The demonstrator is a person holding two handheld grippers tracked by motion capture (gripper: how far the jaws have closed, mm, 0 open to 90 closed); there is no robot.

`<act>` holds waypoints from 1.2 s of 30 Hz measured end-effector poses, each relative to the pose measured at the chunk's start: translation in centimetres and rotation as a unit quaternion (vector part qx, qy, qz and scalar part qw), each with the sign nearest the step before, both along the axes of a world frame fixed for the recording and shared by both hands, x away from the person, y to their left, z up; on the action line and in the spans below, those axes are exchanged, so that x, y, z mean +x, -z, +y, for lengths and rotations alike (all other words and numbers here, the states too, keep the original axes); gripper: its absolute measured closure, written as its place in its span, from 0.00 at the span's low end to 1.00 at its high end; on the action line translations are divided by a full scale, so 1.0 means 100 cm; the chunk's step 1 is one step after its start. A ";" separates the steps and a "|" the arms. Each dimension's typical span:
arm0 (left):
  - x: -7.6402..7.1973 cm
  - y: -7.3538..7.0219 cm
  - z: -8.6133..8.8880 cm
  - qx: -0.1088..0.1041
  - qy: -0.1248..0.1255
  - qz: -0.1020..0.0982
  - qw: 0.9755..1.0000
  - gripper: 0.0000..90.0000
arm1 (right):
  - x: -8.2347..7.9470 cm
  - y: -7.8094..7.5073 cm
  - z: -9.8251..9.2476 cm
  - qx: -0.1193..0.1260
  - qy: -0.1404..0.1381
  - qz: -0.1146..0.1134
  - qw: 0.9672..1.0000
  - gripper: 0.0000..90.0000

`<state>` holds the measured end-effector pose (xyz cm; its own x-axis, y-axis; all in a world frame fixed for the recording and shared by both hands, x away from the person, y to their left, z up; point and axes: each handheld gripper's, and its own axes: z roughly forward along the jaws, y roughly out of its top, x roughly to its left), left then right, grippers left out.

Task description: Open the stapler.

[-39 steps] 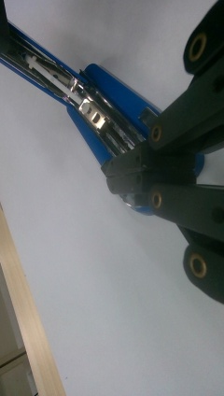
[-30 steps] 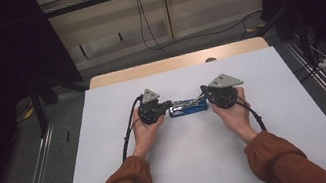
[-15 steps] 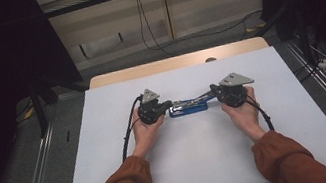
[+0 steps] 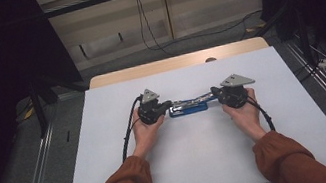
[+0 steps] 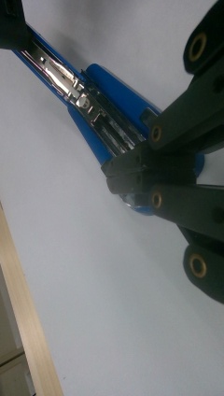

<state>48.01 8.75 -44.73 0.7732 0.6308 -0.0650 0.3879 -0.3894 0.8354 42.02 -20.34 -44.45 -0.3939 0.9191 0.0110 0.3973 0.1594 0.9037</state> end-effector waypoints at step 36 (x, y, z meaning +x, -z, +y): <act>-0.001 -0.005 -0.001 -0.003 0.002 -0.012 1.000 1.00 | 0.003 0.007 -0.006 0.004 -0.004 0.011 1.000 0.99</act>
<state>47.90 8.69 -44.18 0.7766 0.6281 -0.0495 0.3661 -0.3858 0.8468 42.36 -20.94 -45.12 -0.4003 0.9160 0.0264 0.4161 0.1560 0.8959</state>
